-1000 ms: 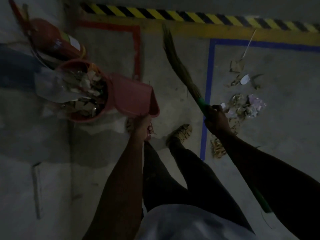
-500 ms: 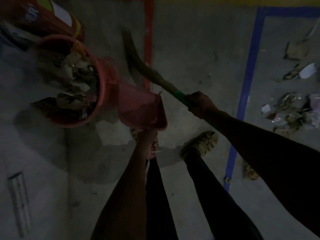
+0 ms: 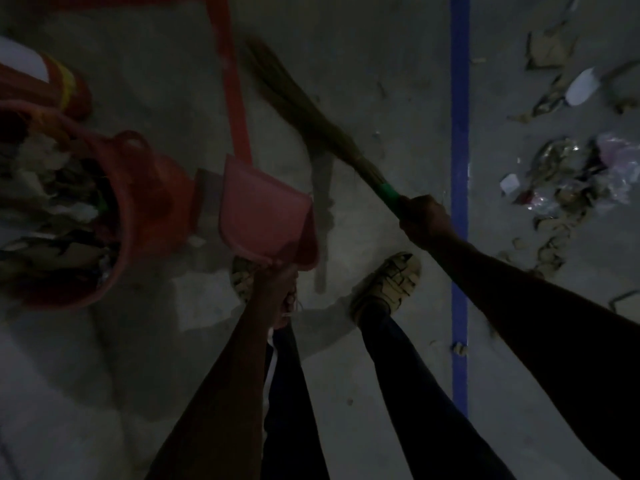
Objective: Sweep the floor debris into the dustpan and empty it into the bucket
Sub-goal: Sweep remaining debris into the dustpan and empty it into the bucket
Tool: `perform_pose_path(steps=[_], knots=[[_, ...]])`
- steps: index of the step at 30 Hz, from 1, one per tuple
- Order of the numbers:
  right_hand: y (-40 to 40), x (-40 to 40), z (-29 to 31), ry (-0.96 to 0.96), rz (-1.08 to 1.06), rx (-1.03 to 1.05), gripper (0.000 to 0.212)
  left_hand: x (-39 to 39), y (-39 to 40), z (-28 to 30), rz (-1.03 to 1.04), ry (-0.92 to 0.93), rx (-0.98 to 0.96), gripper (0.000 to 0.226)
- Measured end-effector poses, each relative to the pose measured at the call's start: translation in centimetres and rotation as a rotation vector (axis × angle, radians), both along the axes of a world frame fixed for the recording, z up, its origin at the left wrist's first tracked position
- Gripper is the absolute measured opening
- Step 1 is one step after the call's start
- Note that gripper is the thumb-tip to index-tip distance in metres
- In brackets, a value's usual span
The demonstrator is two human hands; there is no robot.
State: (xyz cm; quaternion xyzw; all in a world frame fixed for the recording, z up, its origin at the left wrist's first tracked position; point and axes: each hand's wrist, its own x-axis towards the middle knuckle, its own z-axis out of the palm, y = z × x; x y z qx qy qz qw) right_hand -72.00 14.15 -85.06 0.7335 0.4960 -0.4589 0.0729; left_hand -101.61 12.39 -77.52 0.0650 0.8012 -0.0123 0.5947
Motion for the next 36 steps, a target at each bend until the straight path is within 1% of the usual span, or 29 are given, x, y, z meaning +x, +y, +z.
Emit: perform_pose_path(steps=[2,5,8,11,15,18,20,22,28,31,33,36], knots=[[-2.1,2.5,-0.1,-0.026,-0.051,0.003,0.039,1.2,0.3,0.0,-0.074,0.007,0.023,0.040],[-5.1,6.2,0.2,-0.080,-0.117,0.054,0.049,3.2,1.0,-0.3,-0.180,0.009,0.077,0.043],[-7.3,9.8,0.4,-0.154,-0.220,0.079,0.053,5.5,1.7,-1.1,-0.245,0.023,0.088,0.041],[-8.7,13.0,0.3,-0.238,-0.297,0.067,0.052,8.3,2.3,-2.1,-0.315,-0.001,0.153,0.038],[-10.4,16.4,0.7,-0.338,-0.490,0.004,0.046,12.2,3.0,-2.4,-0.447,-0.050,0.144,0.032],[-12.0,18.5,1.4,-0.375,-0.545,0.040,0.044,15.6,4.0,-1.9,-0.541,-0.072,0.169,0.030],[-13.0,19.5,1.9,-0.365,-0.566,0.085,0.045,17.7,4.9,-1.2,-0.624,-0.062,0.184,0.032],[-14.3,20.4,2.3,-0.307,-0.567,0.148,0.046,19.9,5.8,-0.8,-0.662,-0.070,0.192,0.036],[-16.1,23.9,5.7,-0.168,-0.677,0.292,0.058,28.5,9.3,-0.2,-0.674,-0.106,0.230,0.037],[-16.6,24.8,6.6,-0.141,-0.704,0.335,0.063,32.5,11.8,-0.7,-0.667,-0.180,0.182,0.033],[-16.2,25.0,6.5,-0.137,-0.718,0.374,0.062,34.5,13.5,-0.9,-0.658,-0.234,0.169,0.032],[-12.9,25.1,5.9,-0.125,-0.804,0.409,0.062,36.3,16.4,-1.6,-0.698,-0.219,0.239,0.030]])
